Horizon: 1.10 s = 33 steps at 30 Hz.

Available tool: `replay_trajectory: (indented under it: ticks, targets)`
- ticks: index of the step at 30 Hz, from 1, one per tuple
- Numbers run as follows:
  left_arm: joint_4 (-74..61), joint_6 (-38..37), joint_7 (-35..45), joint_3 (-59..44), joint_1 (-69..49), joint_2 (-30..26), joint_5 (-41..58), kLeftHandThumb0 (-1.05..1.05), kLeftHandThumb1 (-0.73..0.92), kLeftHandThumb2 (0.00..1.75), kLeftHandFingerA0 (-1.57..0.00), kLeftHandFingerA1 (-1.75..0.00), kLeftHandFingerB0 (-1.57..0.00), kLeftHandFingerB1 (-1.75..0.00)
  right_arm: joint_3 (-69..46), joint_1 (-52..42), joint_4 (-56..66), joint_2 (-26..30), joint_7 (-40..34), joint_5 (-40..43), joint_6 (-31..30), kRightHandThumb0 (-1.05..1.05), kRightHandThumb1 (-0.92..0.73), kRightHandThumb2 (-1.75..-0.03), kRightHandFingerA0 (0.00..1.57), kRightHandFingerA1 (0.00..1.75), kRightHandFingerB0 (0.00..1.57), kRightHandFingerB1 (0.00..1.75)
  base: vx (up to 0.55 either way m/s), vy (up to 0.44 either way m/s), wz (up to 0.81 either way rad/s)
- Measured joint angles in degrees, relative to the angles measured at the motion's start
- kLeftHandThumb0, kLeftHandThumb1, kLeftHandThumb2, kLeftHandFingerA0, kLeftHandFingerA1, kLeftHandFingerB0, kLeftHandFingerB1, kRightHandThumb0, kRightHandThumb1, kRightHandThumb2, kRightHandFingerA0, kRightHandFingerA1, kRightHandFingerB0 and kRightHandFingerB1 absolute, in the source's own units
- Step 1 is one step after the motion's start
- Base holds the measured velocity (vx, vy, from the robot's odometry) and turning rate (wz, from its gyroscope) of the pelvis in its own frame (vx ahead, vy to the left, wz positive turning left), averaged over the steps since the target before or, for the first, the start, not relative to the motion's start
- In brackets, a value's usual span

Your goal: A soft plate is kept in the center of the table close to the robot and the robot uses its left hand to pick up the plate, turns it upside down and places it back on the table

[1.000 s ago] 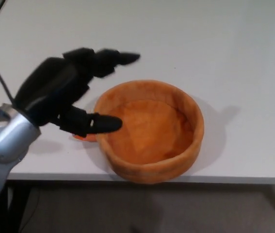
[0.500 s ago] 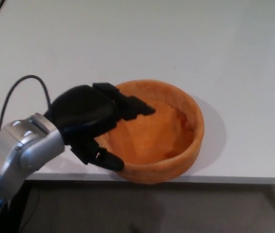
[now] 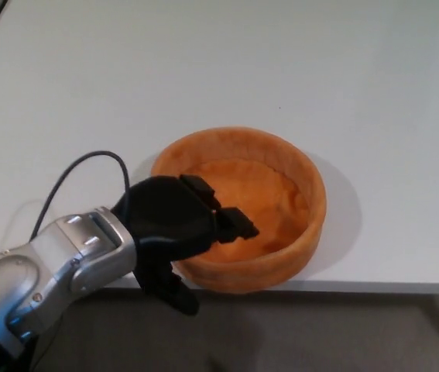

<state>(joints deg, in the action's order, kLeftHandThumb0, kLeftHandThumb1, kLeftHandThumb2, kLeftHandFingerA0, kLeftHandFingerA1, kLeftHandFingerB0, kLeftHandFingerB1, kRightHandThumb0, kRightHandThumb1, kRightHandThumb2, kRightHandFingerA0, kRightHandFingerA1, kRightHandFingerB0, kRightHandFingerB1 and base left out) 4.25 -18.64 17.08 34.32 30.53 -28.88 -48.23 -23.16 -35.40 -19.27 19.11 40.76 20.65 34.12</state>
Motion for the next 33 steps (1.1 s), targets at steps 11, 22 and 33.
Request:
replay_trajectory:
  ticks: [11,22,33]
  targets:
    - [2.7,0.0,-2.6,6.3,3.1,-0.1,-9.8,-0.90,0.60,0.60,-0.54,-0.41,-0.49,-0.36,0.0,-0.4,1.2,0.0,0.3,0.1,-0.8,-0.75,-0.92,-0.69,0.34,0.48,0.21,0.30,0.00,0.000,0.00]
    - [8.4,1.0,-10.0,10.4,7.7,0.1,-19.5,-0.58,0.54,0.57,-1.06,-1.75,-0.85,-1.52,0.0,-0.7,2.2,0.0,0.6,0.1,-1.9,-0.75,-0.92,-0.69,0.34,0.48,0.20,0.30,0.00,0.000,0.00]
    - [12.7,1.0,-18.9,9.9,7.8,2.7,-22.1,-0.16,0.58,0.61,-0.97,-1.71,-0.84,-1.26,-0.3,-0.8,2.1,0.1,1.3,0.4,-2.4,-0.76,-0.92,-0.69,0.35,0.48,0.20,0.30,0.00,0.000,0.00]
